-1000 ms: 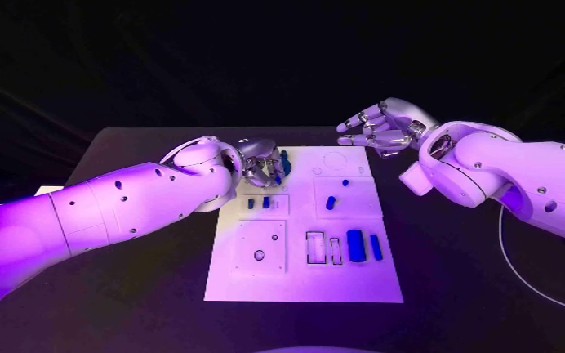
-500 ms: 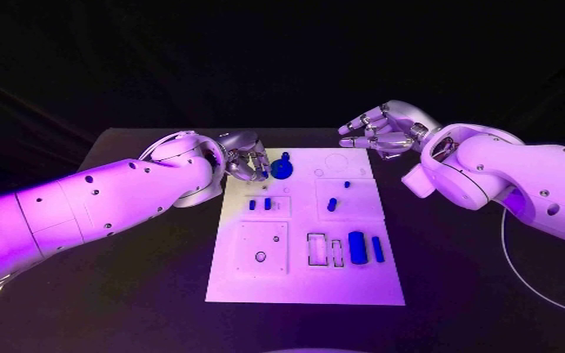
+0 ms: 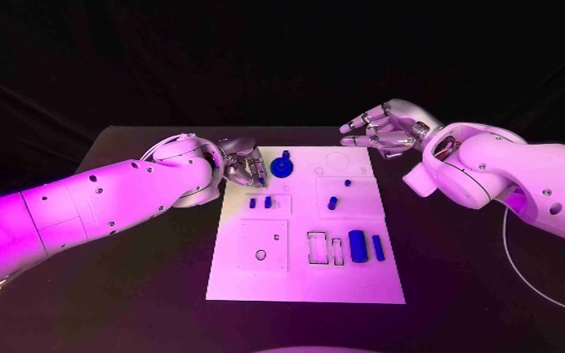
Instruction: Assemble the parts on the task board
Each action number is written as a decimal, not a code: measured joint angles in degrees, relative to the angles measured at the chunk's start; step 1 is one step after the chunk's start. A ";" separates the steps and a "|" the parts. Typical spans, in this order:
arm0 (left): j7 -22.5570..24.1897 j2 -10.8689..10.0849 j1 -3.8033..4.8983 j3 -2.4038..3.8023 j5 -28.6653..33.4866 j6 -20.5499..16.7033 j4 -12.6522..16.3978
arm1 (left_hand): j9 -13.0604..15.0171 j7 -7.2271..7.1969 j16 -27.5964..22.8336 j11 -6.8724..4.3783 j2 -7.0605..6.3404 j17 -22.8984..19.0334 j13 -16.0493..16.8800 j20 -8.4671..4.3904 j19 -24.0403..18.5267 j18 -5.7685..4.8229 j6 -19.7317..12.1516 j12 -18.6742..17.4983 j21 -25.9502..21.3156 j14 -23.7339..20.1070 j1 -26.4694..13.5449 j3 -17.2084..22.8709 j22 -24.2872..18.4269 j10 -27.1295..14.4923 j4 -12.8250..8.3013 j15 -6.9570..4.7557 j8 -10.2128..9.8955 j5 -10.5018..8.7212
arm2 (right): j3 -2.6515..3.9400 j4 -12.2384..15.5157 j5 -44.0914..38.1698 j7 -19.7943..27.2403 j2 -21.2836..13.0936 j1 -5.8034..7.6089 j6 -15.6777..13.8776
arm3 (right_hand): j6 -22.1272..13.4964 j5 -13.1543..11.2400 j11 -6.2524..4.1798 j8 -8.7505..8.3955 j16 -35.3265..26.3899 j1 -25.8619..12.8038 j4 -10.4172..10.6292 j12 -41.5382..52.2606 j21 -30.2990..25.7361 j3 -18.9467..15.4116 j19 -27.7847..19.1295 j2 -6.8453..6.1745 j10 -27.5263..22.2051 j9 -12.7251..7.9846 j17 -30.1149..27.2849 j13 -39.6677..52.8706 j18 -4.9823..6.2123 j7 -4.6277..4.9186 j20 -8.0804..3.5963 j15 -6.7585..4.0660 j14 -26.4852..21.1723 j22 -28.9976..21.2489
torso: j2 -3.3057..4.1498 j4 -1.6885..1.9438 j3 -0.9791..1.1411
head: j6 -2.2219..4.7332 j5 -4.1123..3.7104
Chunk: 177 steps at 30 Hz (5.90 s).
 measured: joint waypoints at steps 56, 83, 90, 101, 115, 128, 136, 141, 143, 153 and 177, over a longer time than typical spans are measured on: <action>-0.15 2.20 -0.24 -0.27 -1.29 2.30 -1.97 | -0.43 0.85 0.00 0.74 -1.00 -0.36 -0.31 0.00 0.00 0.01 -0.87 -2.21 -0.22 0.00 -0.99 0.49 -0.02 -0.75 -0.49 0.00 -1.61 0.00 | 0.00 -0.02 -0.02 0.01 0.03 0.00 0.18 | 0.00 0.00 0.00 0.00 0.00 0.00 0.00 0.00 0.00 0.00 0.00 0.00 0.00 0.00 0.02 0.00 0.00 0.00 0.00 0.00 0.00 0.00 | -0.06 0.02 0.00 | -0.73 -0.19; 0.20 -2.62 -0.38 -0.04 0.44 1.23 0.37 | -2.06 2.89 0.00 2.97 -2.73 -1.65 -1.36 1.34 0.10 0.01 -6.65 -5.67 -5.12 -0.20 -2.72 2.12 -1.27 -5.23 -1.32 1.85 -4.55 0.00 | 0.01 -2.59 -15.89 -3.70 -0.35 -0.17 2.90 | 1.63 -0.73 0.60 -0.25 -8.34 3.96 -0.30 -43.95 -2.39 5.11 -1.55 -1.84 -12.54 0.00 -7.02 -37.23 0.00 -0.34 -0.11 -0.43 0.01 -3.07 | -0.14 0.02 0.01 | -0.43 0.03; 4.83 -5.95 -0.22 0.07 13.46 -2.77 1.10 | -1.66 2.56 -5.46 2.36 -1.88 -10.87 -0.87 1.64 -2.99 2.08 -3.77 -3.94 -14.81 -2.57 -2.00 3.73 -7.22 -3.58 -1.97 1.87 -3.09 0.00 | 0.00 -2.87 -31.40 -7.03 0.71 -1.48 4.69 | 4.51 -3.35 0.65 -0.24 -8.34 5.88 -1.64 -50.95 -2.39 9.78 -1.54 -2.73 -12.13 0.03 -7.33 -46.83 0.00 -0.53 -0.11 -0.21 0.23 -3.07 | -0.12 0.03 0.07 | -0.10 0.04; 22.83 -8.22 -0.29 -1.28 58.59 -8.62 2.95 | -1.81 2.46 -15.21 1.94 -0.51 -26.58 0.15 1.65 -10.25 4.46 -3.25 -0.63 -30.69 -10.25 -2.78 1.45 -16.60 -3.18 -2.45 1.69 -1.91 0.52 | -0.41 -3.57 -49.95 -11.24 3.85 -3.27 6.96 | 5.57 -4.83 0.79 -1.00 -9.00 4.52 -1.56 -54.66 -2.94 13.48 -1.35 -4.53 -11.64 0.02 -8.28 -54.59 0.00 -1.04 0.08 -0.21 0.22 -3.60 | -0.01 0.08 -0.04 | 0.57 -1.02; 30.40 -8.99 -0.39 -1.55 78.54 -8.72 5.80 | -1.80 2.46 -15.50 1.93 -0.28 -27.58 0.32 1.65 -10.65 4.46 -3.26 0.01 -31.96 -10.66 -3.00 0.71 -17.46 -3.18 -2.50 1.66 -1.68 0.52 | -0.70 -3.86 -58.07 -13.35 6.42 -4.91 10.32 | 5.65 -5.24 0.49 -1.00 -9.90 4.23 -1.49 -55.70 -3.75 14.79 -2.05 -5.29 -11.97 -0.04 -9.37 -58.02 0.90 -1.13 -0.62 -0.83 0.02 -4.69 | 0.02 0.03 -0.05 | 0.43 -1.18; 31.50 -8.86 -0.40 -1.58 80.71 -9.01 6.78 | -1.80 2.45 -15.76 1.93 -0.29 -28.08 0.38 1.85 -10.85 4.46 -3.27 0.01 -32.17 -10.86 -3.00 0.57 -17.67 -3.18 -2.64 1.86 -1.68 0.51 | -0.79 -5.59 -59.51 -13.53 8.03 -5.54 12.43 | 5.84 -5.45 0.50 -1.00 -10.12 4.23 -1.28 -55.70 -3.99 15.52 -2.26 -5.29 -11.97 -0.04 -9.68 -59.13 0.90 -1.33 -0.83 -0.89 0.08 -4.96 | -0.03 -0.01 -0.03 | 0.33 -1.12; 31.63 -8.79 -0.40 -1.59 81.06 -9.07 7.32 | -1.80 2.45 -15.76 1.93 -0.29 -28.14 0.38 1.85 -10.85 4.46 -3.27 0.33 -32.48 -10.85 -3.00 0.40 -17.75 -3.18 -2.81 1.86 -1.69 0.51 | -0.80 -6.72 -59.79 -13.53 8.80 -5.95 12.91 | 6.05 -5.45 0.09 -1.00 -10.12 4.11 -1.26 -55.70 -4.00 16.29 -2.25 -5.18 -11.56 -0.04 -9.74 -59.90 0.90 -1.55 -0.83 -1.06 0.19 -4.96 | -0.02 0.04 0.00 | 0.18 -1.01; 31.64 -8.79 -0.40 -1.59 81.15 -9.09 7.41 | -1.80 2.45 -15.76 1.93 -0.29 -28.14 0.37 1.85 -10.85 4.45 -3.28 0.33 -32.48 -10.85 -3.00 0.40 -17.75 -3.19 -2.80 1.86 -1.69 0.51 | -0.82 -7.30 -59.86 -13.48 9.16 -6.17 13.00 | 6.83 -5.71 0.09 -1.00 -10.12 3.83 -1.35 -55.70 -4.00 16.85 -2.25 -4.90 -10.53 0.12 -9.74 -60.54 0.90 -1.69 -0.83 -1.24 0.01 -4.96 | 0.00 -0.01 0.03 | 0.01 -0.87; 31.64 -8.79 -0.40 -1.59 81.17 -9.09 7.42 | -1.80 2.45 -15.76 1.94 -0.29 -28.26 0.40 1.64 -11.06 4.46 -3.28 0.33 -32.48 -10.88 -3.00 0.40 -17.87 -3.19 -2.80 1.84 -1.69 0.51 | -0.78 -7.49 -59.90 -13.46 9.33 -6.17 13.01 | 7.43 -6.34 0.08 -0.88 -10.12 4.03 -1.66 -55.54 -4.00 17.34 -2.25 -4.70 -9.65 0.28 -9.74 -60.82 0.90 -1.84 -0.83 -1.24 0.01 -4.88 | 0.00 -0.01 0.03 | -0.03 -0.86; 31.60 -8.78 -0.40 -1.60 81.22 -9.09 7.54 | -1.85 2.44 -15.99 1.93 -0.29 -28.48 0.42 1.64 -11.06 4.45 -3.28 0.33 -32.73 -11.23 -3.00 0.04 -17.95 -3.19 -2.90 1.86 -1.69 0.51 | -0.61 -8.15 -60.53 -13.44 9.91 -6.34 13.27 | 9.95 -7.49 -0.33 -0.04 -10.11 5.06 -3.42 -54.91 -4.00 19.41 -2.02 -3.67 -6.63 0.86 -9.23 -61.86 0.90 -1.95 -1.06 -1.24 0.01 -4.02 | -0.05 0.02 0.00 | -0.28 -0.99; 31.60 -8.75 -0.41 -1.62 81.22 -9.27 7.49 | -1.84 2.44 -15.99 2.13 -0.29 -28.55 0.45 1.64 -11.06 4.45 -3.29 0.57 -32.72 -11.22 -3.00 0.05 -18.05 -3.40 -2.90 1.87 -1.69 0.51 | -0.49 -4.24 -62.51 -15.93 7.26 -7.14 8.68 | 10.70 -11.25 -0.43 -0.08 -9.65 4.14 -4.03 -55.05 -2.60 20.33 -0.38 -2.63 -4.90 1.53 -9.22 -62.67 0.90 -1.91 -1.04 -1.24 0.01 -1.49 | -0.10 -0.04 0.00 | -0.30 -1.38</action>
